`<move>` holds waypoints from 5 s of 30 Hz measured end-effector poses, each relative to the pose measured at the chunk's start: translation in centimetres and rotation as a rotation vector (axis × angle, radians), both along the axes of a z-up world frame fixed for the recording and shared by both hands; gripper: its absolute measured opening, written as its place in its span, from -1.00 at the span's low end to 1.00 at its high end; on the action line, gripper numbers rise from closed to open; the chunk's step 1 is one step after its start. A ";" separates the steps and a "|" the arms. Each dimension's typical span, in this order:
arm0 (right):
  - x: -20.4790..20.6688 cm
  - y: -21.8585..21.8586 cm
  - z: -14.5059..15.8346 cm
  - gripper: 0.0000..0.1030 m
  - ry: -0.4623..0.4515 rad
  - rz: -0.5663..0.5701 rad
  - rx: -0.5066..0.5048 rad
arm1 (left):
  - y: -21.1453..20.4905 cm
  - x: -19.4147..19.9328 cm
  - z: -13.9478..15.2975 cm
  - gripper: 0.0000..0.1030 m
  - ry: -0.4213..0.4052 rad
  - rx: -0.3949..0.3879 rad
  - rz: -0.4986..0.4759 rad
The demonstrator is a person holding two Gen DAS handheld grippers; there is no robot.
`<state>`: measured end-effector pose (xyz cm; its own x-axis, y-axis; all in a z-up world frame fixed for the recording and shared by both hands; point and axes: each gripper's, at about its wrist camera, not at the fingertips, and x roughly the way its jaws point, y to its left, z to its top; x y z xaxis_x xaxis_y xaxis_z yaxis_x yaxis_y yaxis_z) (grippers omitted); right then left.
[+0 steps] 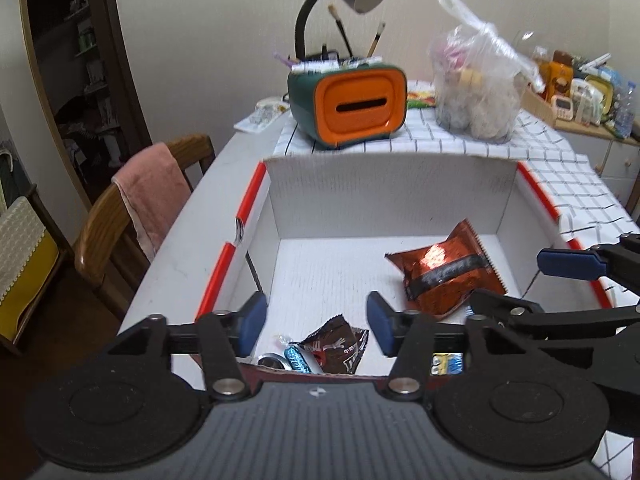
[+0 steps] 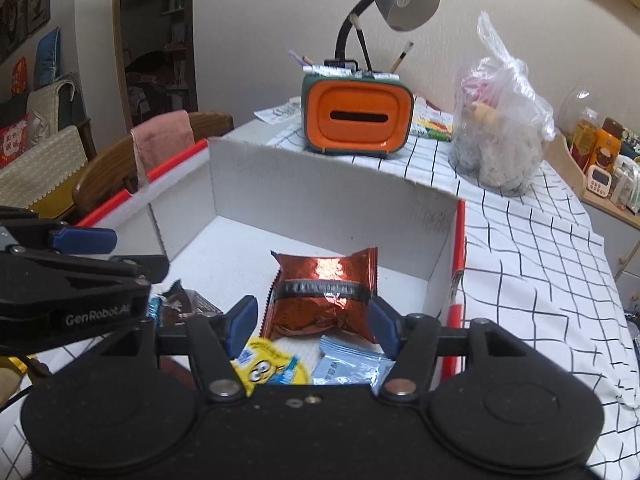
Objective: Organize snacks
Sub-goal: 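Open both grippers to drop the candy and lollipop into the box, then withdraw both tools from the box back toward the snack pile, then grasp the yellow square snack with the left gripper while the right grasps the cream-coloured bag, then carry the yellow snack and cream bag up over the red box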
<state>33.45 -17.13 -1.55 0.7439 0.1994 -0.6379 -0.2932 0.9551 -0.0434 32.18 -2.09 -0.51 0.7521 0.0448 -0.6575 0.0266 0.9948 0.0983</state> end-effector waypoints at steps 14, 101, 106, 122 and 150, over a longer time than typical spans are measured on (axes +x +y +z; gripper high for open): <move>-6.4 -0.6 4.1 0.62 -0.062 0.047 0.031 | 1.3 -6.1 3.7 0.50 -0.075 -0.014 -0.005; -13.5 -2.5 -4.7 -0.34 0.194 -0.012 0.224 | 14.9 -11.2 -6.1 -0.29 0.242 -0.186 0.256; -13.8 -2.5 -4.2 -0.34 0.198 0.008 0.198 | 14.2 -11.7 -5.4 -0.29 0.227 -0.175 0.246; -12.0 -1.9 -5.7 0.39 0.206 -0.039 0.195 | 13.9 -12.0 -5.2 -0.29 0.217 -0.170 0.232; -15.7 -3.2 -1.7 -0.35 0.091 0.020 0.237 | 10.3 -14.4 -1.2 -0.29 0.123 -0.144 0.136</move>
<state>17.73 -20.35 -3.25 0.6798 0.3656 -0.6358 -0.3044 0.9293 0.2089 17.76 8.19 -1.68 0.6590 0.0395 -0.7511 -0.1056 0.9936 -0.0404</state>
